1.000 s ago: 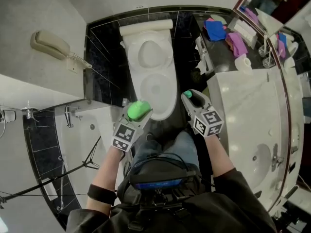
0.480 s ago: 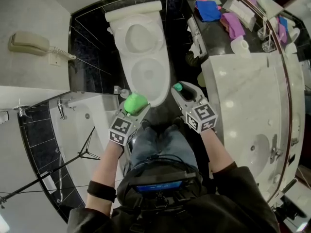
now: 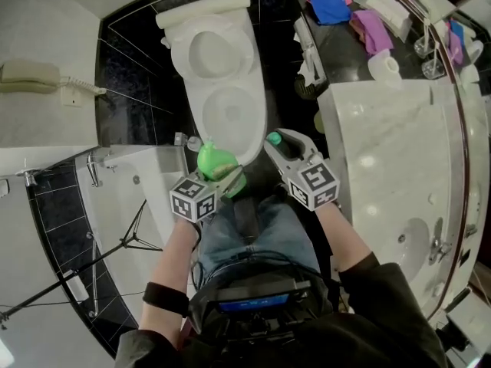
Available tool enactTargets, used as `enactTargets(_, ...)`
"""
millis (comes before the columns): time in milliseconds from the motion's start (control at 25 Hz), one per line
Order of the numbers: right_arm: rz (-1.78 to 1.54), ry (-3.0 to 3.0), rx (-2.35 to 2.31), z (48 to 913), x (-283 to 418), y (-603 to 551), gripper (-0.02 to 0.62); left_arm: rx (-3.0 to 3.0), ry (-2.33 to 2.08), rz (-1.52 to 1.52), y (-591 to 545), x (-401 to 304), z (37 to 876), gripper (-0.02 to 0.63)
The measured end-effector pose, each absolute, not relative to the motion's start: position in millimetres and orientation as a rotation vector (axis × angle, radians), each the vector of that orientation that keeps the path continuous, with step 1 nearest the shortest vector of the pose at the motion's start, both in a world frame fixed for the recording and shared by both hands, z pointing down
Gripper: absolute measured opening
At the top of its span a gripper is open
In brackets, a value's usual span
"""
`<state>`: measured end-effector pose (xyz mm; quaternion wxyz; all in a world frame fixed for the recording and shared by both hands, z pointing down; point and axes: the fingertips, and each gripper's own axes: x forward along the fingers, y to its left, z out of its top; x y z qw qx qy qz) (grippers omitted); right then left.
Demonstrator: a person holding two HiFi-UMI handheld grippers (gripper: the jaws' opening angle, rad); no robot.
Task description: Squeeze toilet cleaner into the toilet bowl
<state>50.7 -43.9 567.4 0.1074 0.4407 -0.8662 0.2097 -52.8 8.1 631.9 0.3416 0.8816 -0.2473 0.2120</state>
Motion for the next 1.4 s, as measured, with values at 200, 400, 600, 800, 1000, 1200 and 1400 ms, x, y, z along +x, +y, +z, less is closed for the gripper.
enactTargets(200,0.619,-2.522,1.354,601.6,46.9,-59.2,0.149,2.188,-0.498,0.525,7.4,-50.5,685.9,0.192)
enactTargets(400,0.649,-2.464,1.449,655.6,45.2,-82.6,0.149,2.092,-0.325,0.502,6.7,-50.4,747.1,0.192)
enactTargets(600,0.629,-2.418,1.490,713.4,44.1,-99.2,0.149,1.974,-0.195,0.473,19.8,-50.7,802.7,0.190)
enactTargets(800,0.596,-2.410,1.479,766.1,42.7,-112.7,0.149,1.851,-0.145,0.401,26.3,-51.0,863.5,0.190)
enactTargets(1000,0.575,-2.392,1.504,816.6,42.4,-126.0,0.149,1.745,-0.142,0.343,25.6,-53.4,926.0,0.190)
enactTargets(1200,0.604,-2.376,1.495,857.0,33.6,-129.4,0.149,1.666,-0.126,0.306,23.6,-52.2,968.7,0.190)
enactTargets(1400,0.554,-2.378,1.492,894.2,30.2,-133.8,0.149,1.584,-0.106,0.239,19.2,-49.2,996.5,0.190)
